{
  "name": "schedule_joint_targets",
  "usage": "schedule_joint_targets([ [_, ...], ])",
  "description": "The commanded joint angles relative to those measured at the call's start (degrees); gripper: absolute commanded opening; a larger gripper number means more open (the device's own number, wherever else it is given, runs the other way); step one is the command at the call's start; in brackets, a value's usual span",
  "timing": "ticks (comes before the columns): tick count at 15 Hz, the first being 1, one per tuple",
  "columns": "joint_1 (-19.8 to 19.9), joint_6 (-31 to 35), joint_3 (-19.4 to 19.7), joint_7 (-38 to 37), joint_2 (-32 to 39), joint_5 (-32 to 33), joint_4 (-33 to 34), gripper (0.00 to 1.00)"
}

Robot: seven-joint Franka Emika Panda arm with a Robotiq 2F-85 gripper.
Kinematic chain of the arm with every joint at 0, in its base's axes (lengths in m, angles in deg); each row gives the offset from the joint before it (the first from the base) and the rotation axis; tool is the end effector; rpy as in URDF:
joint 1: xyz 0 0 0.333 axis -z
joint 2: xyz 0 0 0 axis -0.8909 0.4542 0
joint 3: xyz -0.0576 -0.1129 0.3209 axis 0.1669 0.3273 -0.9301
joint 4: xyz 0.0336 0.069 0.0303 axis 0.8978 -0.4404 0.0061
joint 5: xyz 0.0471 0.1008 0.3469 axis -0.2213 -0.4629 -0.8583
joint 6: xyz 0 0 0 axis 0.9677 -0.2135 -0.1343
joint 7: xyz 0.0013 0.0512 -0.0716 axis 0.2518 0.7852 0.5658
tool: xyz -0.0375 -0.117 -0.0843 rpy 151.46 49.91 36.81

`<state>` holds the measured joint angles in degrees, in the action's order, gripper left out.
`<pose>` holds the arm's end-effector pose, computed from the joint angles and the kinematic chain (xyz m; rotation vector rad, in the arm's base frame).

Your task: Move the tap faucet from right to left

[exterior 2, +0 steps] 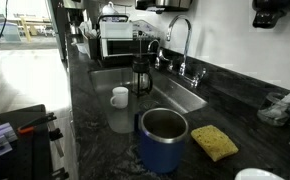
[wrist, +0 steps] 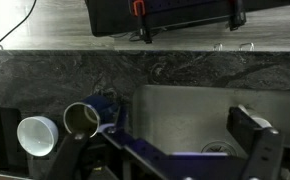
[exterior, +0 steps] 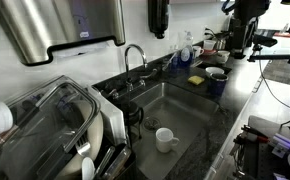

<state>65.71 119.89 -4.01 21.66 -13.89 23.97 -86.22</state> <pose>0.2973 -0.0045 0.5025 2.9259 -0.1852 -0.1942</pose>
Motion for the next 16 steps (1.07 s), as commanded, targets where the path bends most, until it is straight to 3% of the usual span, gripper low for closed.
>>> schedule_joint_targets([
  [1,-0.7,-0.2,0.5,-0.3,0.1,0.3,0.1,1.0],
  [8,-1.8,3.6,1.2,3.4,4.8,1.7,1.0,1.0],
  [13,-1.6,12.3,4.6,14.5,8.0,7.7,0.9,1.0],
  [16,-2.0,19.7,8.2,24.7,11.6,10.0,1.7,1.0],
])
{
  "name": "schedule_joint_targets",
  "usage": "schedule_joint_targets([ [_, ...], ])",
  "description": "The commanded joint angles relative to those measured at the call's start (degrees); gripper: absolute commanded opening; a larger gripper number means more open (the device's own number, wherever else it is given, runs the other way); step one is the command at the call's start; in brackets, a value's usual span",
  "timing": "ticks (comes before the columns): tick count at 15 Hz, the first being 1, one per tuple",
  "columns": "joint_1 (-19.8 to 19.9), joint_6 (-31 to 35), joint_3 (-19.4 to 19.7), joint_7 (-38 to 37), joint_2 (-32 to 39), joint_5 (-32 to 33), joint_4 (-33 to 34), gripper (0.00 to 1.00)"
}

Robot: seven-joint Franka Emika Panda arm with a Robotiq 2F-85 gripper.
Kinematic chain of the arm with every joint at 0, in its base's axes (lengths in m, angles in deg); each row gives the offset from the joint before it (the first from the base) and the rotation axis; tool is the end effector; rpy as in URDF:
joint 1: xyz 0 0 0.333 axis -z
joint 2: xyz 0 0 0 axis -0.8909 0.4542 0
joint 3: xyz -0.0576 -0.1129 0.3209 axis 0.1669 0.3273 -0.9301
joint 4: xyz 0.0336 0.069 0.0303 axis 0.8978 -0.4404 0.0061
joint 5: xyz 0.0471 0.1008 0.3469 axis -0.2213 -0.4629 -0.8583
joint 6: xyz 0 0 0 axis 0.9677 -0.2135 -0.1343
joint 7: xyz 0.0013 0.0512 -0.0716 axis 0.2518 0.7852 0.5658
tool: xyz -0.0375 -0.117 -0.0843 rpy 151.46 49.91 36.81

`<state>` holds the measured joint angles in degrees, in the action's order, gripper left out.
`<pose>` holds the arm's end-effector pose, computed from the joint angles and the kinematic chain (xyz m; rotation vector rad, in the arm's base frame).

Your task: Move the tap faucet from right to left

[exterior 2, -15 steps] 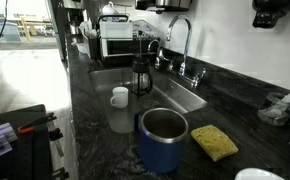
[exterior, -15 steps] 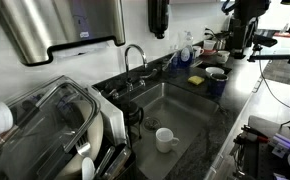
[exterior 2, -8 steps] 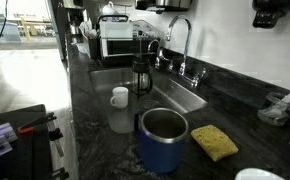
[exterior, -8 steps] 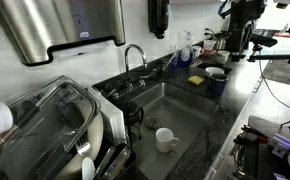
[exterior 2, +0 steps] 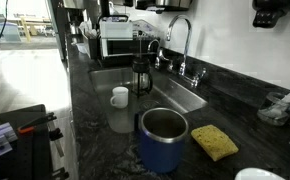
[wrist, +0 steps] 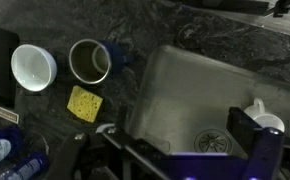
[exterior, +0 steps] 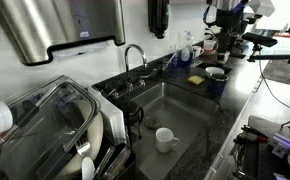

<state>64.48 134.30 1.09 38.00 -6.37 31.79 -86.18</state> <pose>0.3569 -0.0409 0.4810 2.8710 0.2651 -0.0670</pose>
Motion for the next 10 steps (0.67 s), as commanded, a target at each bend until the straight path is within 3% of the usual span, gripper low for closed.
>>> schedule_joint_targets([
  [1,-0.8,7.9,4.2,11.9,5.4,2.6,1.7,1.0],
  [6,-0.7,20.3,8.0,27.7,12.1,4.6,2.5,1.0],
  [10,-0.2,27.4,8.5,38.9,17.7,5.6,4.4,1.0],
])
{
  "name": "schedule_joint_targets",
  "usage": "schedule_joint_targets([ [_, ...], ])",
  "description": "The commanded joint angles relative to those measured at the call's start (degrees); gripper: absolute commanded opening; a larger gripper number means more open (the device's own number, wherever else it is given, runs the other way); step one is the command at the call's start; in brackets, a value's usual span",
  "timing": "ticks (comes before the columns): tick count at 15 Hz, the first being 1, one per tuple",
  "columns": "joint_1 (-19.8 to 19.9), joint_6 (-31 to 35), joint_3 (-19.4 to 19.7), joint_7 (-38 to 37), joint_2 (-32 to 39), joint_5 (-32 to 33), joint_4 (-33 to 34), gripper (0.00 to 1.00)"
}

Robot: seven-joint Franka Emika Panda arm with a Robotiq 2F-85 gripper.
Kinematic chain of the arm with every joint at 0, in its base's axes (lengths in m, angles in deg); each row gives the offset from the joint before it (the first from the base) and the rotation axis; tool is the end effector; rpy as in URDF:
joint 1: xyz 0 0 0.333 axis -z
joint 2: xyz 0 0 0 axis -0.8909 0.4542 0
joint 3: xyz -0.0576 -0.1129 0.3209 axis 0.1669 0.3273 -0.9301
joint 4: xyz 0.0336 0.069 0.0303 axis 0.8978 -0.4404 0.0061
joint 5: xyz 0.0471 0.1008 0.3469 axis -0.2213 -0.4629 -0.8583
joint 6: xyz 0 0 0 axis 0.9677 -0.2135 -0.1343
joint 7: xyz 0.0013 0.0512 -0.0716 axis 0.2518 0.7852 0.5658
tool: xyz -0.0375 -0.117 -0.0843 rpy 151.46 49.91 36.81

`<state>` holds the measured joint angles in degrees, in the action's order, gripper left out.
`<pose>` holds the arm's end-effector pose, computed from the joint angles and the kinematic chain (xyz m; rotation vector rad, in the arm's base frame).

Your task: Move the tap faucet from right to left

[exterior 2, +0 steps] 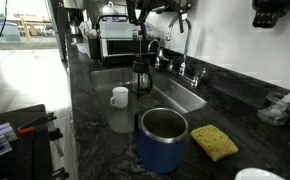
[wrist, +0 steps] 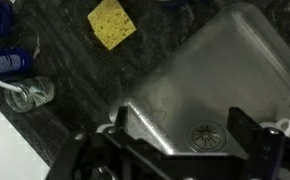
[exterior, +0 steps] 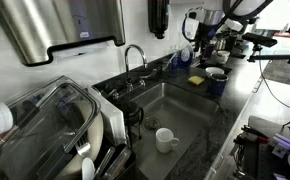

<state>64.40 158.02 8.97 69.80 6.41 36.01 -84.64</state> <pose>0.4418 -0.0924 0.4411 2.6564 1.0069 0.1071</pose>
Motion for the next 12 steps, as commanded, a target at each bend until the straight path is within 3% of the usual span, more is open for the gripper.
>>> schedule_joint_targets([
  [1,0.1,4.9,0.7,10.1,6.2,1.6,3.4,1.0],
  [2,0.6,6.0,0.6,12.5,7.3,2.6,3.9,1.0],
  [3,0.8,3.9,-0.4,8.1,4.1,0.7,1.7,1.0],
  [9,1.0,5.0,-0.4,11.2,6.6,1.5,3.3,1.0],
  [12,0.5,14.3,-0.1,15.9,7.1,1.9,2.2,1.0],
])
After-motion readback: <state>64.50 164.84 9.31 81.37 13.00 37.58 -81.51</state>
